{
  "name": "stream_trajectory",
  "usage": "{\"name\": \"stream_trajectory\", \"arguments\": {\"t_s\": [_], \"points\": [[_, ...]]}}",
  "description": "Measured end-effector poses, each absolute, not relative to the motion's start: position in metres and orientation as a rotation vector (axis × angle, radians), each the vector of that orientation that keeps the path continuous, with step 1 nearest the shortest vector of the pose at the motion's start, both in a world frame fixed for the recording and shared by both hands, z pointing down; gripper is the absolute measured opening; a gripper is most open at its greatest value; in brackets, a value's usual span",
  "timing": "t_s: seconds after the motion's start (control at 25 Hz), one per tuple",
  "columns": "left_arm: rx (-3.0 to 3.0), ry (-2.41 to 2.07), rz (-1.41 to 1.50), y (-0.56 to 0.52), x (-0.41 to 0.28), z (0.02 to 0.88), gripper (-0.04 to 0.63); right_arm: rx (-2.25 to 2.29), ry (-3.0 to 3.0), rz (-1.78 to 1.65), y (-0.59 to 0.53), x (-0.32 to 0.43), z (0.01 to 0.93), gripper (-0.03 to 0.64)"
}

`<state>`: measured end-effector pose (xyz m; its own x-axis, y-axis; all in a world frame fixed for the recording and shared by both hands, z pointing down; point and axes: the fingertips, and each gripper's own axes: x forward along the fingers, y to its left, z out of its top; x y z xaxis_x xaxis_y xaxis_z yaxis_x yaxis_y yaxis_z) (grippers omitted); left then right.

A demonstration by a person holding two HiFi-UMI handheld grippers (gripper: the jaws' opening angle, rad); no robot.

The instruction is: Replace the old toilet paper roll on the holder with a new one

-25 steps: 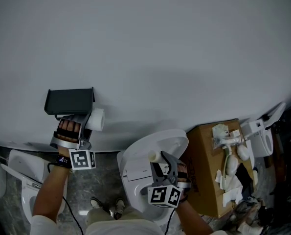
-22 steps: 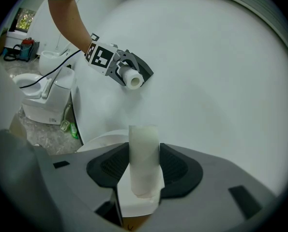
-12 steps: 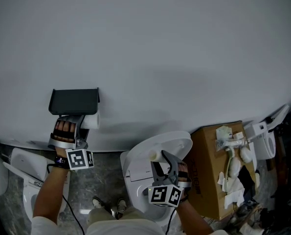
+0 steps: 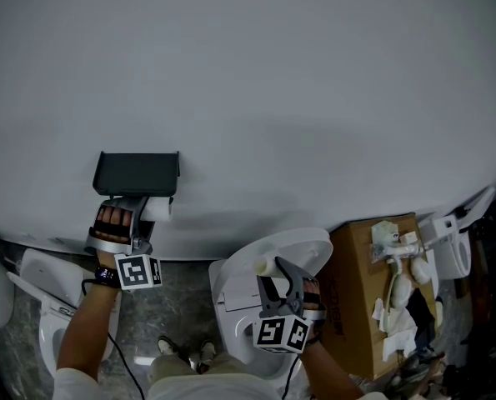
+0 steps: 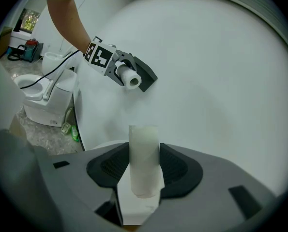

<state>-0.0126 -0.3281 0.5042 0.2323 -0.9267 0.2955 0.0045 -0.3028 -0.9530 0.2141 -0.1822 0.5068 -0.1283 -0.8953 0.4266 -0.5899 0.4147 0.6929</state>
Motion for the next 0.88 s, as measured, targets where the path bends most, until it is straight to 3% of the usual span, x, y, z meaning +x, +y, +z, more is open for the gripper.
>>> {"name": "stream_trajectory", "arguments": {"t_s": [0.88], "points": [[-1.542,0.893,-1.256,-0.328,-0.036,0.506,0.311,1.291,-1.804,-0.456,-0.175,0.211,0.504,0.192]]}}
